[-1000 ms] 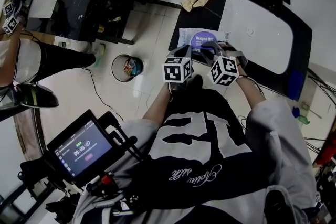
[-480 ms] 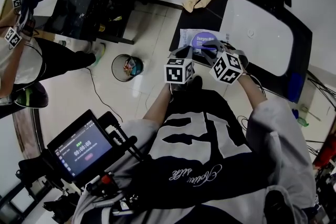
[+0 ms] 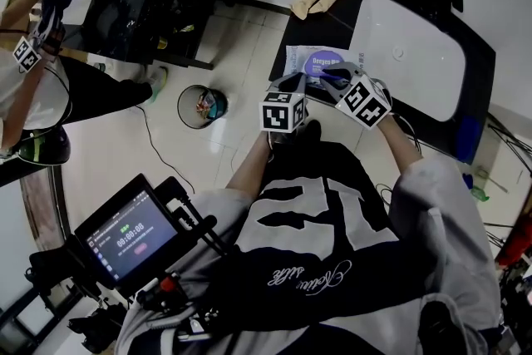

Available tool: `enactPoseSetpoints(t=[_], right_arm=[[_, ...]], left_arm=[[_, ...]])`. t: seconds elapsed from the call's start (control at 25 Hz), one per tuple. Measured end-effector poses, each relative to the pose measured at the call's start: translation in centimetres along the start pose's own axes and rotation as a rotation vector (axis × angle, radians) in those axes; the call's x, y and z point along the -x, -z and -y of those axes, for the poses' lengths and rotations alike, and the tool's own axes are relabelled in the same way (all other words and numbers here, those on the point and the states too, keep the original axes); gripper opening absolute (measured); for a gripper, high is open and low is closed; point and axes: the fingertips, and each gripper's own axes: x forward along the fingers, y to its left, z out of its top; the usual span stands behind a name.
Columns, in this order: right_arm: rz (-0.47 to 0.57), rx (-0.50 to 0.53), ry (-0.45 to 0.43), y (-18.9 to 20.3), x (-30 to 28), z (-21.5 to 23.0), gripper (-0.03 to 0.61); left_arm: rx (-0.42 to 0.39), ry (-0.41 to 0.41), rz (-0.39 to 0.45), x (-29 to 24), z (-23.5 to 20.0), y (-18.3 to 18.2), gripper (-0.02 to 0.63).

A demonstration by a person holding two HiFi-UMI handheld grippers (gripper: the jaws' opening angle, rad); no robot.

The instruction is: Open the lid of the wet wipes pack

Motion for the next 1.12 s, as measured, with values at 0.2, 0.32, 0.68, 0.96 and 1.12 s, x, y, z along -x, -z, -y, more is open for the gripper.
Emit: enactPoseSetpoints(t=[0.2, 0.32, 0.68, 0.96, 1.12], right_arm=[[0.02, 0.013, 0.004, -0.1, 0.1, 0.0, 0.055], [-0.075, 0.428, 0.075, 0.3, -0.6, -1.0, 0.055], [-0.14, 0.371, 0.039, 0.4, -1.1, -0.9, 0.051], [-0.04, 0.214, 0.068, -0.2, -0.4, -0.2, 0.041], [-0.02, 0.177, 0.078, -0.6, -0.2, 0.1, 0.04]], left_arm=[[0.008, 0.008, -0.004, -0.1, 0.0, 0.1, -0.002], [0.01, 0.016, -0.017, -0.1, 0.0, 0.1, -0.002], [0.002, 0.019, -0.016, -0.1, 0.1, 0.2, -0.002], [0.014, 0.024, -0.016, -0.2, 0.1, 0.2, -0.002], [0.028, 0.021, -0.011, -0.2, 0.1, 0.1, -0.002]])
